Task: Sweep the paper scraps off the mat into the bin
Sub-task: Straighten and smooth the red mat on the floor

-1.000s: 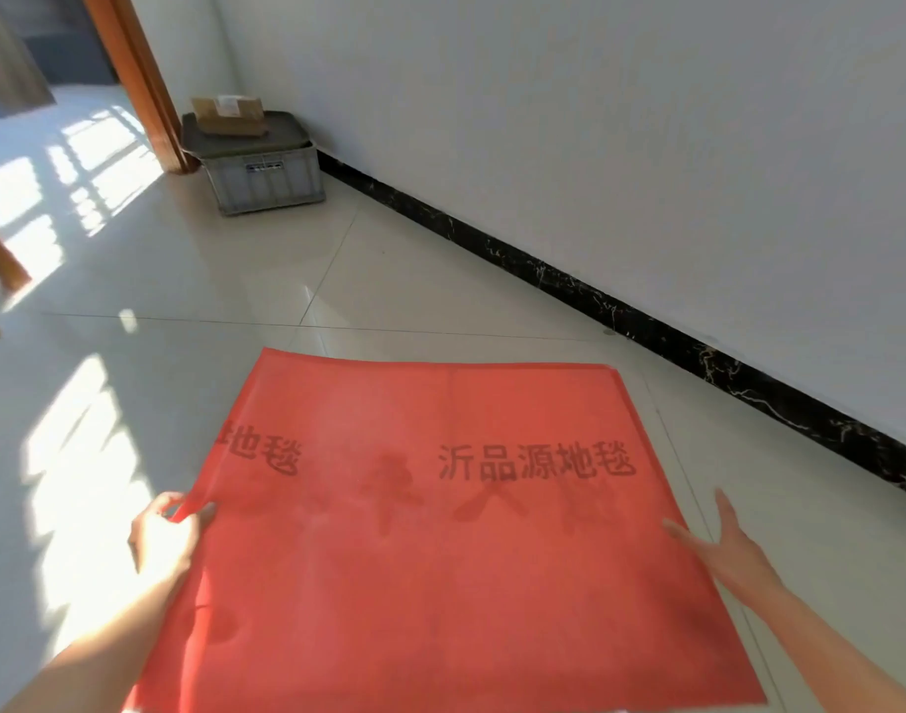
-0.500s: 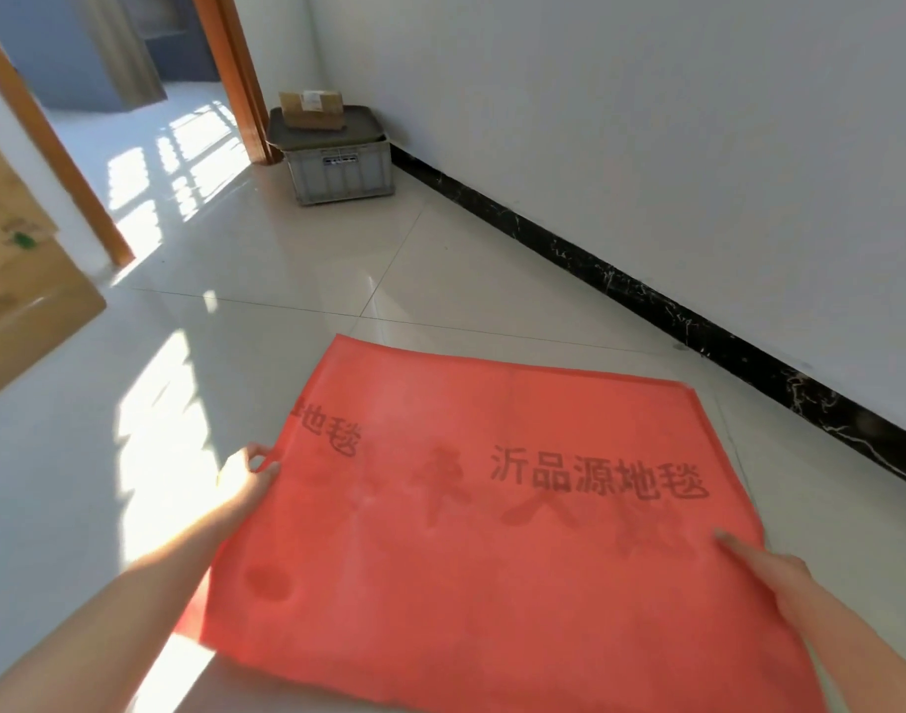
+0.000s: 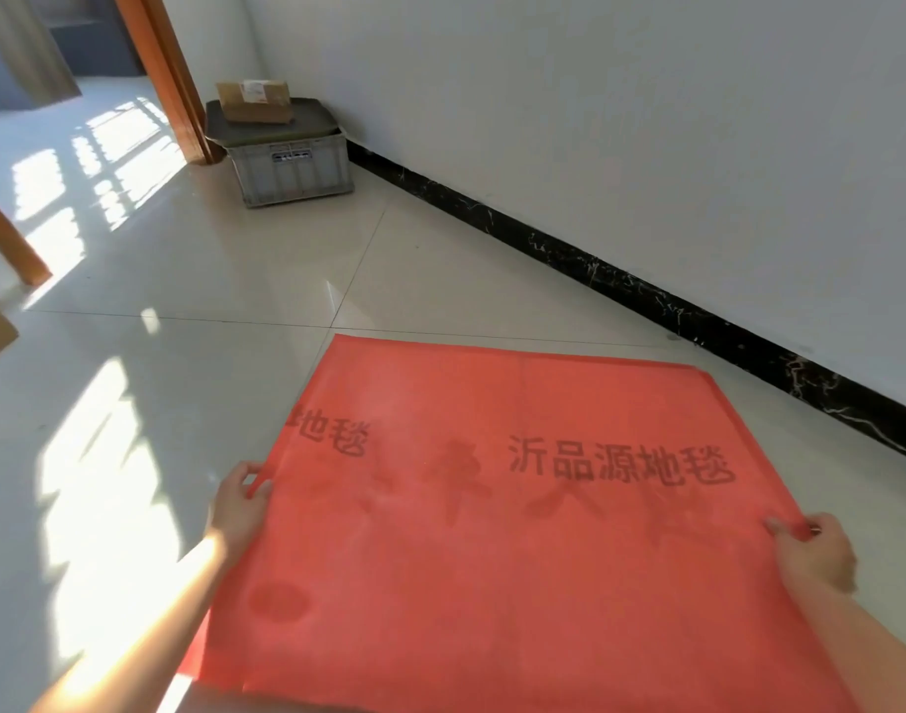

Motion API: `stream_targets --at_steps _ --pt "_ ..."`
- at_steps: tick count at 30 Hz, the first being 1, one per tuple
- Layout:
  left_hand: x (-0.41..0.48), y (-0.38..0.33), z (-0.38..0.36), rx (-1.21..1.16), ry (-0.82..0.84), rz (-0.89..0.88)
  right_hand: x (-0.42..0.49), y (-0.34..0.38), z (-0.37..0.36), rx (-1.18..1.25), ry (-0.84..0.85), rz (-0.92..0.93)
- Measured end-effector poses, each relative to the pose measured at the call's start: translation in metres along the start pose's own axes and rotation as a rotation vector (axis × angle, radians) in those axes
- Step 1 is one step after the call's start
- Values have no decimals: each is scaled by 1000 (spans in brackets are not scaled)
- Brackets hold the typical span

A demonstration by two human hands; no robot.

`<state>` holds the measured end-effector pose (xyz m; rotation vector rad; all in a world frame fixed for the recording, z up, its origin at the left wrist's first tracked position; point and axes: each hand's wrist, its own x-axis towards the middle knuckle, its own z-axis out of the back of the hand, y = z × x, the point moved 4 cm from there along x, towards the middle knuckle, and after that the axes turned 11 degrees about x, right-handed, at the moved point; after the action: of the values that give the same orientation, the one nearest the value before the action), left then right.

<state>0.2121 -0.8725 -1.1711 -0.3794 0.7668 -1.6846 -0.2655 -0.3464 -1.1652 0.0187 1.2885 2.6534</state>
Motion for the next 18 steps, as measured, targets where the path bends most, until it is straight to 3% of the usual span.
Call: stream_targets --at_steps 18 --pt "48 29 -43 31 -13 161 47 23 -25 32 24 15"
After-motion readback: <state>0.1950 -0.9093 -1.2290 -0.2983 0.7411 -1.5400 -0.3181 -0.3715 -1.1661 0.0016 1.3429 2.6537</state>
